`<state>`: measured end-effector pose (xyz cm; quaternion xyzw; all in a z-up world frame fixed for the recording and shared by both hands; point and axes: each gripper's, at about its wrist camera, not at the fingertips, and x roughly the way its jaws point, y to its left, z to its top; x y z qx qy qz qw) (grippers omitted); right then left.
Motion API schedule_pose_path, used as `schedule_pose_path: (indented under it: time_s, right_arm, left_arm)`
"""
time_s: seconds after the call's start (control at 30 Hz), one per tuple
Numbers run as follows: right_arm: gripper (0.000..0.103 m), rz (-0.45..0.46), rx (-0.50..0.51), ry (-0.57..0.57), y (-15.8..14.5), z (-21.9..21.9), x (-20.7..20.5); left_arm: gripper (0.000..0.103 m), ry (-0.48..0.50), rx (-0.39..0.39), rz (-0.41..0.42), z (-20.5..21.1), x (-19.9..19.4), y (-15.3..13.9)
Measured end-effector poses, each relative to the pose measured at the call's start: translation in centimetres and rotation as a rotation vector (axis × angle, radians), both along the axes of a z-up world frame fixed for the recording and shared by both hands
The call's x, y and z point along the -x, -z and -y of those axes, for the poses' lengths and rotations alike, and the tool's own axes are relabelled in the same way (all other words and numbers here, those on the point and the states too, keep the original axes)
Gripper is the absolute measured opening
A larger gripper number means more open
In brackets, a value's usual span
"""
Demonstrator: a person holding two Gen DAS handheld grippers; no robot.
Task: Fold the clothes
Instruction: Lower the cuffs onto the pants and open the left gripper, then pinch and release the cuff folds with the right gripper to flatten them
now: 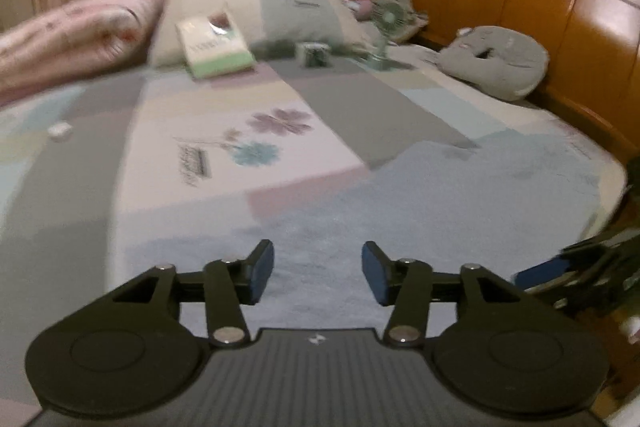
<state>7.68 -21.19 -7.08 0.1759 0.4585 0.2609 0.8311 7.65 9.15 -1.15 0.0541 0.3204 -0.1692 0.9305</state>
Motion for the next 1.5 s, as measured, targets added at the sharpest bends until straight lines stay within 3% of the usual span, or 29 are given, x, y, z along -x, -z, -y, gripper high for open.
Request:
schedule_pose_path:
  time_s: [0.07, 0.13, 0.27, 0.3, 0.43, 0.53, 0.57, 0.67, 0.73, 0.8, 0.93, 0.97, 1.07, 1.1, 1.33, 1.4, 1.5]
  right_arm:
    - [0.096, 0.037, -0.001, 0.002, -0.3, 0.1, 0.0]
    - [0.089, 0.073, 0.002, -0.012, -0.7, -0.4, -0.1]
    - [0.055, 0.083, -0.029, -0.067, -0.9, -2.6, -1.4]
    - [0.053, 0.082, -0.039, -0.083, -0.9, -3.2, -1.8]
    - [0.051, 0.039, -0.064, -0.139, -0.6, -6.4, -4.0]
    - [0.051, -0.016, -0.096, -0.162, -0.1, -8.5, -5.5]
    - [0.051, -0.031, -0.097, -0.166, 0.1, -9.1, -5.9]
    - [0.052, -0.071, -0.099, -0.165, 0.9, -10.2, -6.9]
    - [0.053, -0.085, -0.085, -0.149, 1.6, -10.6, -7.4]
    - [0.053, -0.096, -0.057, -0.124, 2.5, -10.8, -7.9]
    - [0.053, -0.093, -0.106, -0.119, 3.2, -10.4, -8.4]
    - [0.049, -0.078, -0.089, -0.125, 3.0, -10.5, -8.2]
    - [0.008, -0.026, -0.006, -0.131, 2.2, -10.8, -7.5]
    - [0.006, -0.022, -0.019, -0.131, 1.9, -10.5, -7.3]
    - [0.004, -0.032, -0.023, -0.144, 1.4, -9.4, -6.0]
    - [0.014, -0.061, -0.028, -0.127, 1.9, -9.1, -6.0]
    - [0.021, -0.087, -0.069, -0.104, 2.4, -8.8, -6.4]
  left_arm:
    - [0.052, -0.045, -0.053, 0.018, -1.8, -0.7, 0.0]
    - [0.053, -0.064, -0.056, -0.025, -4.0, -2.0, 0.9]
    - [0.054, -0.087, -0.043, -0.078, -7.6, -4.2, 3.3]
    - [0.054, -0.078, -0.033, -0.094, -8.1, -4.7, 3.8]
    - [0.064, -0.008, -0.048, -0.072, -8.2, -5.7, 5.0]
    - [0.070, 0.024, 0.015, -0.018, -8.5, -5.4, 5.5]
    - [0.071, 0.050, 0.068, -0.008, -8.8, -5.1, 5.7]
    - [0.074, 0.080, 0.090, -0.003, -9.1, -5.1, 5.2]
    - [0.081, 0.060, 0.091, 0.031, -9.7, -4.8, 4.4]
    - [0.082, 0.050, 0.114, 0.043, -10.3, -4.5, 4.0]
    - [0.082, 0.037, 0.141, 0.037, -11.0, -4.4, 4.1]
    - [0.082, 0.029, 0.135, 0.032, -11.1, -4.3, 4.3]
    - [0.082, 0.014, 0.127, 0.022, -11.1, -4.4, 4.8]
    - [0.082, 0.012, 0.127, 0.017, -11.1, -4.4, 4.8]
    - [0.082, 0.004, 0.099, -0.012, -10.9, -4.1, 5.6]
    - [0.082, 0.002, 0.092, -0.017, -10.9, -4.0, 5.8]
    - [0.082, -0.001, 0.090, -0.018, -11.1, -3.7, 5.8]
